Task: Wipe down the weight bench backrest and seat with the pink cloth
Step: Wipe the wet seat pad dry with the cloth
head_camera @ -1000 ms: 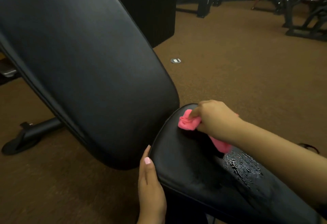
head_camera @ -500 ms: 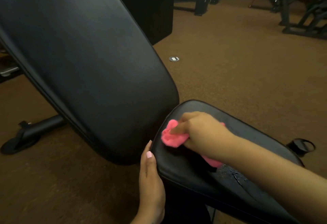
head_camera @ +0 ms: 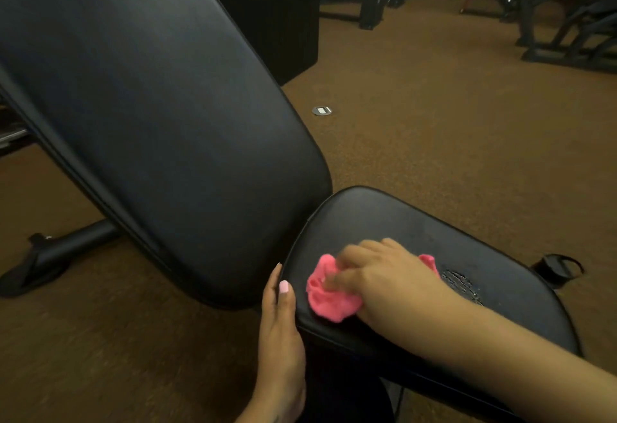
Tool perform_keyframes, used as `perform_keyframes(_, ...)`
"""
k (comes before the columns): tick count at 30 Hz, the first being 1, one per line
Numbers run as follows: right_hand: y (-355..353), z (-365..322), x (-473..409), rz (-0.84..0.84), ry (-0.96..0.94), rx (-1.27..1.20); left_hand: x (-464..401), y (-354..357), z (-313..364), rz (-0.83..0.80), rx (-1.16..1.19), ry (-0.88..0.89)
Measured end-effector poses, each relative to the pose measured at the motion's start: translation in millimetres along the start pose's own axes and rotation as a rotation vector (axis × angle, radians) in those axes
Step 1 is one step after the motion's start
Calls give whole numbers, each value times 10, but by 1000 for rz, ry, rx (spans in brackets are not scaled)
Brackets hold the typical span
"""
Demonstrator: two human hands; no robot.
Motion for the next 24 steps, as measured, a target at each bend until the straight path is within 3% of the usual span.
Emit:
perform_keyframes(4,41,141,307,-71,-37,-14,4,-11,-15,17,-36,7)
perform_keyframes(7,-85,261,238,-148,113,-16,13,11,8,10,7,10)
perform_keyframes(9,-69,245,89,-44,180,6,19,21,20,7,1,15)
perform_keyframes(13,90,-44,101,29,111,63,4,-8,15,37,-42,23)
perform_keyframes(17,79,45,465,-39,75,32,-9,-14,-28,28,-71,25)
perform_keyframes(20,-30,252,442,-145,223,-9,-19,2,-32,15,-42,29)
perform_keyframes(24,36,99,176,9,240,15,-11,-15,-33,6,-34,38)
Point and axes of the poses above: each hand's wrist, its own x-axis away from the middle knuckle, its own y-axis out of the palm, z = x × y, the point moved 1 cm from there along -x, towards the middle knuckle, and after that the axes turned 11 degrees about -z, right-handed, at the moved point
